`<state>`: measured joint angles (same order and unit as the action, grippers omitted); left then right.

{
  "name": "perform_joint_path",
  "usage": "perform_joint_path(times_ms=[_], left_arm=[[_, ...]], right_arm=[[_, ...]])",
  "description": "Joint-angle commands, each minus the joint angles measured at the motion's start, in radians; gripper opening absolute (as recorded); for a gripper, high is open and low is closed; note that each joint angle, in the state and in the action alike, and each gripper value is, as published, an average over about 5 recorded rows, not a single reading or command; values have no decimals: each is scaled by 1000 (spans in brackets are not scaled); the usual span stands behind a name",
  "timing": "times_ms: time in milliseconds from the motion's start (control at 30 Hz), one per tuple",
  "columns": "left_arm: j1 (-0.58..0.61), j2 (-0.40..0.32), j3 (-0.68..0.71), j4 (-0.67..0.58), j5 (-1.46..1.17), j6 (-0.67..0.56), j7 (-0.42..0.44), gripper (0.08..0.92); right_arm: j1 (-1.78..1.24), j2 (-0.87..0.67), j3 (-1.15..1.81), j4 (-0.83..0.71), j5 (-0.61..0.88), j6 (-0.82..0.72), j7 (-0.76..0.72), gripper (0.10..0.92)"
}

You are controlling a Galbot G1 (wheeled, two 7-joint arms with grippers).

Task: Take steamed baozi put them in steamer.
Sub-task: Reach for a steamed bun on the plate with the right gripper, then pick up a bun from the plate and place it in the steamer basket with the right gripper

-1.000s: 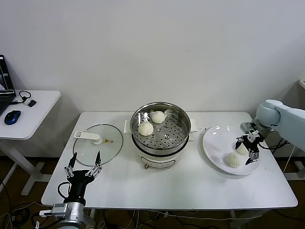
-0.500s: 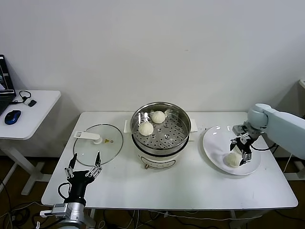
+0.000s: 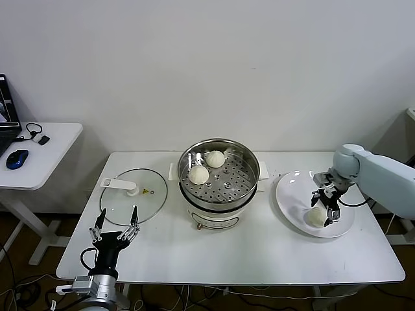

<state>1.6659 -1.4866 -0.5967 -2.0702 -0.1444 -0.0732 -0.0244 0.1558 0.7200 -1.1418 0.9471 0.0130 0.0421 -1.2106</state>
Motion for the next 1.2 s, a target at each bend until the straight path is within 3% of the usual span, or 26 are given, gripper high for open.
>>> perform_joint_path(times_ms=[33,467,833,1200], left_arm=[[2,-1,0,1,0,-1,0,823],[3,-1,-2,3,-2,-2,-1,823],[2,-1,-1,6,-3,-2,-2,823],[3,-1,-3,3,-4,-1,-3,823]], right_arm=[[-17,10,16,-12,-16,2,2,823],[-26,17,23,-15,-35,2,2,814],[-27,8,25,-8,-33,0,3,728],[0,-4,19,18,-11,-3,2,691]])
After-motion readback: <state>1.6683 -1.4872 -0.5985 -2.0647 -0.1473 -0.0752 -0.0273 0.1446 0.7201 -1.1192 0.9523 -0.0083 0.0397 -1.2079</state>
